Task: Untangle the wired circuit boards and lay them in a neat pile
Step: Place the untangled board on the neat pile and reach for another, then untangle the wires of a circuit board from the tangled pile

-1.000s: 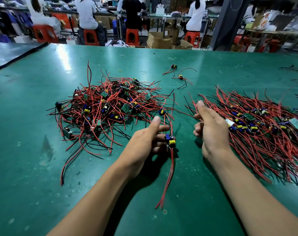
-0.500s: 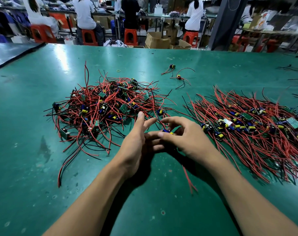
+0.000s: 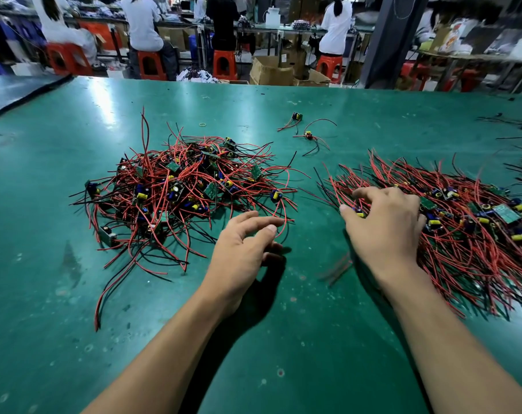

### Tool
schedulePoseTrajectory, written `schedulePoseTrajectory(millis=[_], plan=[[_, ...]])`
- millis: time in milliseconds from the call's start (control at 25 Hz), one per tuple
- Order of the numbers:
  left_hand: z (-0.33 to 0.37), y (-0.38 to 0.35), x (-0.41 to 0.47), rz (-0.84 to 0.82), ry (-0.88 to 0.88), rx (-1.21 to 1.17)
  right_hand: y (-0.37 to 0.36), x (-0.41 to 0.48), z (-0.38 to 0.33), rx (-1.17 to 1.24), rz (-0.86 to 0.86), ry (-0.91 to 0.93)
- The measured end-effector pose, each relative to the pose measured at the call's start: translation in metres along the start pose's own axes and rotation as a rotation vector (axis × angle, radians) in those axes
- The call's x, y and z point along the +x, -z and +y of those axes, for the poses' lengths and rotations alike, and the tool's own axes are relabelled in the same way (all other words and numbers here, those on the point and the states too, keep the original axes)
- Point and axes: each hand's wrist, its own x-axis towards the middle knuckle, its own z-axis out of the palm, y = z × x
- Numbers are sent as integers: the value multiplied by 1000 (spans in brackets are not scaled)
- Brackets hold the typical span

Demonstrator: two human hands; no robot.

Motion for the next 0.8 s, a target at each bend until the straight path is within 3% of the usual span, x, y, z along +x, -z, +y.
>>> schedulePoseTrajectory(millis=[80, 200, 280, 480, 640, 800], plan=[[-1, 1, 1, -41, 57, 15, -1, -2, -9, 129, -3, 157], [1, 2, 1, -112, 127, 15, -4, -12, -24, 476, -332, 286], [2, 1, 0, -125, 117, 38, -9, -19, -27, 381, -493, 301], [1, 5, 0, -133, 86, 56, -3, -8, -10, -3, -355, 80], [-1, 5, 0, -151, -7, 165, 6, -5, -6, -4, -266, -55], [0, 6, -2, -175, -49, 188, 3, -9, -15, 114, -310, 59]])
